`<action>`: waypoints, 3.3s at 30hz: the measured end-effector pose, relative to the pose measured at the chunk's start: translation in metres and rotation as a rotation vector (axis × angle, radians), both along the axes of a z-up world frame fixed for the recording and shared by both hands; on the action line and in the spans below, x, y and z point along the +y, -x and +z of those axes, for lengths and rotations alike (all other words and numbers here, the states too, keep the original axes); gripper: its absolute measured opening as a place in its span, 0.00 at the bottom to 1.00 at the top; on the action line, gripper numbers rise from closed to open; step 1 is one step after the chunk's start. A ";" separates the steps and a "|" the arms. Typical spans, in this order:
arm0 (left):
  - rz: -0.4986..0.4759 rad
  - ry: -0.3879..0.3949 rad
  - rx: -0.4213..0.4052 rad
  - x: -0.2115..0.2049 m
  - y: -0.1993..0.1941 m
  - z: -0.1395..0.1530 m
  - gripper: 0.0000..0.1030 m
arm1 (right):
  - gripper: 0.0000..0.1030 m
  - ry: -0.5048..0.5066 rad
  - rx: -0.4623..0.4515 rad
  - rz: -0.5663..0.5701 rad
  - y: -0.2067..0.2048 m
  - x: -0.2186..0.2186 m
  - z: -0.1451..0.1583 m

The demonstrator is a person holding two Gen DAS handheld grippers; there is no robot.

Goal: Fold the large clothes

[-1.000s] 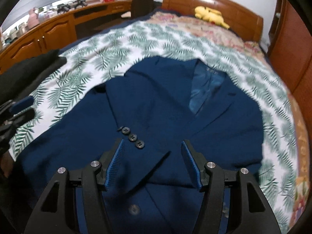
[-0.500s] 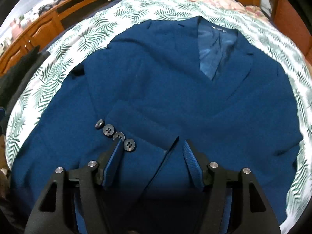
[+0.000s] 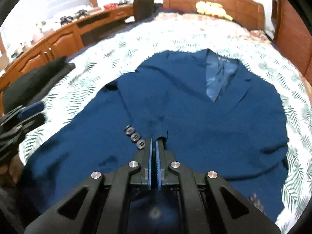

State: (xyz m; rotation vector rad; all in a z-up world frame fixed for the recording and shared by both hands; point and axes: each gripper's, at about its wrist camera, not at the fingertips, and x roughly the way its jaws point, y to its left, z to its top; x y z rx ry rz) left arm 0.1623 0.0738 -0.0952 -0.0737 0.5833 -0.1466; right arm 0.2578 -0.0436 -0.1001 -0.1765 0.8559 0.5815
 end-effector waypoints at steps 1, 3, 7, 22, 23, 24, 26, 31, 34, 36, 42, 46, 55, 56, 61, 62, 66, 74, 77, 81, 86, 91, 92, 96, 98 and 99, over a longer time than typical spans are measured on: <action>-0.001 -0.001 -0.001 0.000 0.001 0.000 0.35 | 0.01 -0.002 -0.017 -0.004 0.009 -0.004 0.004; -0.006 0.002 -0.003 -0.002 0.002 0.001 0.35 | 0.01 0.003 -0.045 -0.015 0.030 -0.013 0.011; -0.018 0.002 -0.009 -0.006 0.005 0.003 0.35 | 0.01 0.018 -0.063 -0.051 0.070 -0.032 0.016; -0.099 -0.021 -0.008 -0.048 0.014 0.017 0.35 | 0.04 0.064 -0.015 -0.110 0.151 -0.059 0.002; -0.106 -0.025 -0.007 -0.051 0.014 0.017 0.35 | 0.05 0.070 -0.023 -0.116 0.153 -0.059 0.003; -0.115 -0.031 -0.005 -0.057 0.016 0.018 0.35 | 0.07 0.072 -0.029 -0.114 0.155 -0.059 0.005; -0.138 -0.039 0.001 -0.068 0.017 0.018 0.35 | 0.13 0.067 -0.043 -0.110 0.156 -0.059 0.008; -0.201 -0.062 0.024 -0.096 0.024 0.012 0.35 | 0.42 0.036 -0.088 -0.145 0.159 -0.074 0.012; -0.231 -0.070 0.033 -0.112 0.029 0.011 0.35 | 0.46 0.023 -0.100 -0.169 0.157 -0.086 0.012; -0.248 -0.068 0.030 -0.123 0.033 0.013 0.35 | 0.47 0.015 -0.093 -0.182 0.155 -0.095 0.008; -0.294 -0.060 0.028 -0.151 0.045 0.023 0.35 | 0.47 -0.014 -0.074 -0.219 0.153 -0.120 -0.004; -0.301 -0.066 0.047 -0.162 0.047 0.019 0.35 | 0.47 -0.017 -0.071 -0.239 0.151 -0.134 -0.008; -0.281 -0.053 0.128 -0.162 0.045 -0.004 0.35 | 0.52 -0.046 -0.061 -0.260 0.152 -0.152 -0.017; -0.279 -0.059 0.133 -0.163 0.046 -0.006 0.35 | 0.52 -0.045 -0.060 -0.259 0.152 -0.152 -0.019; -0.274 -0.072 0.165 -0.163 0.042 -0.016 0.35 | 0.52 -0.040 -0.051 -0.259 0.151 -0.152 -0.026; -0.272 -0.073 0.169 -0.162 0.041 -0.018 0.35 | 0.53 -0.042 -0.049 -0.261 0.150 -0.152 -0.027; -0.263 -0.080 0.187 -0.161 0.038 -0.023 0.35 | 0.53 -0.047 -0.040 -0.266 0.150 -0.152 -0.031; -0.292 -0.029 0.263 -0.152 0.036 -0.034 0.35 | 0.53 -0.043 -0.034 -0.264 0.147 -0.149 -0.036; -0.327 -0.003 0.283 -0.151 0.038 -0.033 0.16 | 0.53 -0.049 -0.039 -0.263 0.147 -0.149 -0.037; -0.323 -0.034 0.231 -0.148 0.044 -0.017 0.03 | 0.54 -0.059 -0.044 -0.263 0.139 -0.150 -0.040; -0.241 -0.067 0.141 -0.125 0.037 0.013 0.03 | 0.54 -0.077 -0.052 -0.277 0.121 -0.161 -0.043; -0.134 -0.126 0.132 -0.097 0.012 0.027 0.03 | 0.54 -0.091 -0.076 -0.268 0.103 -0.171 -0.038; -0.117 -0.150 0.130 -0.093 0.006 0.028 0.03 | 0.54 -0.095 -0.082 -0.265 0.100 -0.173 -0.037; -0.044 -0.218 0.135 -0.076 -0.015 0.032 0.03 | 0.54 -0.100 -0.103 -0.251 0.091 -0.179 -0.033; -0.020 -0.246 0.153 -0.068 -0.025 0.031 0.03 | 0.54 -0.104 -0.105 -0.238 0.087 -0.182 -0.034; -0.012 -0.252 0.165 -0.066 -0.028 0.030 0.05 | 0.54 -0.109 -0.101 -0.233 0.085 -0.183 -0.035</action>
